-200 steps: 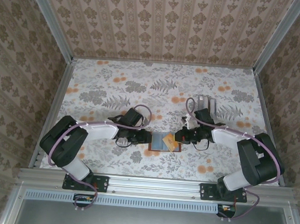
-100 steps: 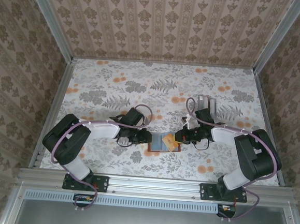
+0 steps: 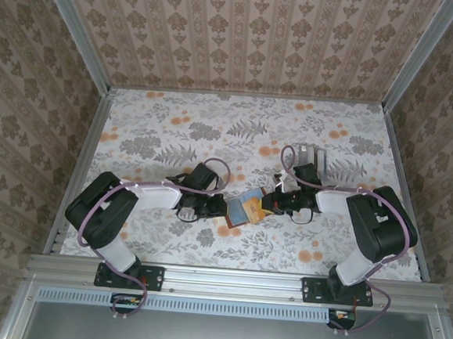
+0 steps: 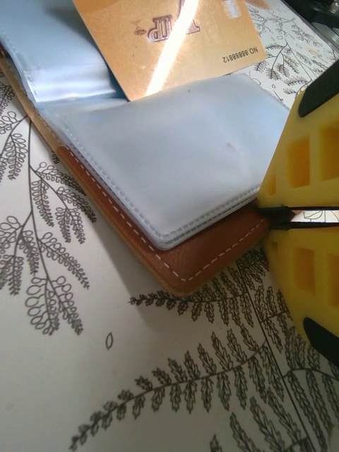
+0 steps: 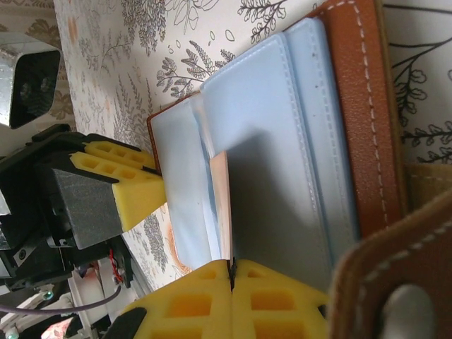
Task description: Put the credit cards into the card holder
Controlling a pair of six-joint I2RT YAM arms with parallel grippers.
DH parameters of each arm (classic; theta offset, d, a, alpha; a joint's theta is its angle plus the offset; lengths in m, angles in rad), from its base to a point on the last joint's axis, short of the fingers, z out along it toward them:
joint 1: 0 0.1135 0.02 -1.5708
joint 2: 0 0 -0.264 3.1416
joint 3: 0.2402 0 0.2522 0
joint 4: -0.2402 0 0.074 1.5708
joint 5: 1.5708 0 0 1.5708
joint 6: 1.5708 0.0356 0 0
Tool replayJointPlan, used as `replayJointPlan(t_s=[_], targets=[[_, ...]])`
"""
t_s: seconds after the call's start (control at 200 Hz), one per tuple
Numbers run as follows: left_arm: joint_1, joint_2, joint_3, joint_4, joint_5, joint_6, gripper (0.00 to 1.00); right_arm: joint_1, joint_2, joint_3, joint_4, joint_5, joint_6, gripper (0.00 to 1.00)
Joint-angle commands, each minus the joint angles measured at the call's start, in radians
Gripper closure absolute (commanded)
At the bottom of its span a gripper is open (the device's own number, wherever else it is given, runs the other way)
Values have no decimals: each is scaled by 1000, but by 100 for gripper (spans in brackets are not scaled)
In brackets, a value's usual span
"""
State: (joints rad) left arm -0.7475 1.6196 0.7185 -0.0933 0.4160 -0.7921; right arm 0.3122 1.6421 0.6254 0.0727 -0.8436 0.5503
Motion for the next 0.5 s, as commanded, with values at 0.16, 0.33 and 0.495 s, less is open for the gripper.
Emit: replayJointPlan(t_s=[0.16, 0.33, 0.495], targets=[[8, 31, 28, -109, -87, 52, 89, 14, 10, 5, 2, -60, -45, 100], [68, 2, 24, -169, -76, 105, 89, 25, 33, 52, 12, -105, -60, 100], [115, 4, 33, -193, -56, 155, 90, 59, 90, 104, 32, -95, -68, 100]])
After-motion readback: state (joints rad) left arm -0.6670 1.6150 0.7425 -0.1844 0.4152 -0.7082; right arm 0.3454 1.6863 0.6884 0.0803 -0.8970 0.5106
